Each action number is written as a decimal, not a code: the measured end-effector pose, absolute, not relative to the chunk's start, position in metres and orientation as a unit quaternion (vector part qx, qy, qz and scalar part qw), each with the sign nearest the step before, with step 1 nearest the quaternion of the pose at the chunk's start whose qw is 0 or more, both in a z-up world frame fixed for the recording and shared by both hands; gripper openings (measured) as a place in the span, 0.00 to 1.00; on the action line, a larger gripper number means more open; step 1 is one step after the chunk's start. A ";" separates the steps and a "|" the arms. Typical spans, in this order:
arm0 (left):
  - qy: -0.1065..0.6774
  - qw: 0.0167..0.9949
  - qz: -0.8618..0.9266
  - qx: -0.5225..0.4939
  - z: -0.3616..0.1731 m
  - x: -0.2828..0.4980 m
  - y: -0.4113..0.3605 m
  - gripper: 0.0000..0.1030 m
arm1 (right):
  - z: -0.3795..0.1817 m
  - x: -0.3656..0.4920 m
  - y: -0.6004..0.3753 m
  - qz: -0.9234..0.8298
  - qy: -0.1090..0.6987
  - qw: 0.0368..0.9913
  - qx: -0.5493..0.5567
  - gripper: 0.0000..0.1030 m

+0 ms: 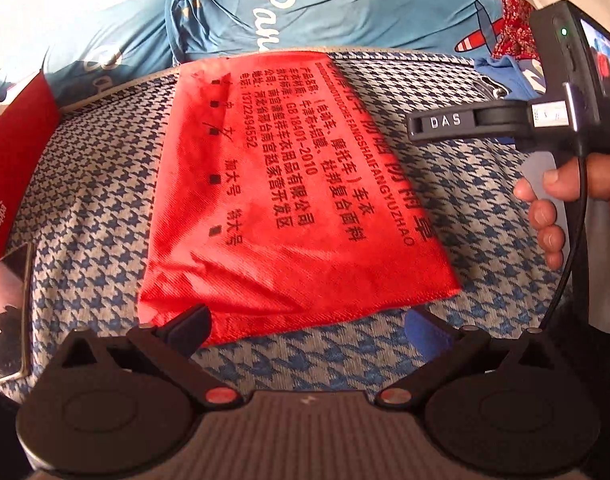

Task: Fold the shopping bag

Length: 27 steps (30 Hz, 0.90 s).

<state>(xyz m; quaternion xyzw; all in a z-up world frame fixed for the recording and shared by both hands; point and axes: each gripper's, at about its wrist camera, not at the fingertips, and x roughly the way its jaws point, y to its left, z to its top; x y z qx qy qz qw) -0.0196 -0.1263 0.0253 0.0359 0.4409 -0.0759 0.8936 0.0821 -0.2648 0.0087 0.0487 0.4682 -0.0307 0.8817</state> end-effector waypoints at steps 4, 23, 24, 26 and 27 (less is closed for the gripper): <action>0.437 0.896 -0.064 0.046 0.025 -0.010 -0.124 1.00 | 0.007 0.085 -0.261 -0.002 0.474 0.879 0.059 1.00; 0.429 0.902 -0.029 0.049 0.019 0.042 -0.105 1.00 | 0.000 0.114 -0.273 0.010 0.477 0.875 0.090 1.00; 0.428 0.902 -0.025 0.051 0.018 0.044 -0.102 1.00 | -0.001 0.115 -0.273 0.008 0.477 0.874 0.089 1.00; 0.428 0.902 -0.020 0.051 0.017 0.049 -0.097 1.00 | -0.003 0.119 -0.274 0.006 0.477 0.874 0.088 1.00; 0.429 0.902 -0.018 0.049 0.016 0.051 -0.095 1.00 | -0.004 0.121 -0.275 0.005 0.478 0.874 0.086 1.00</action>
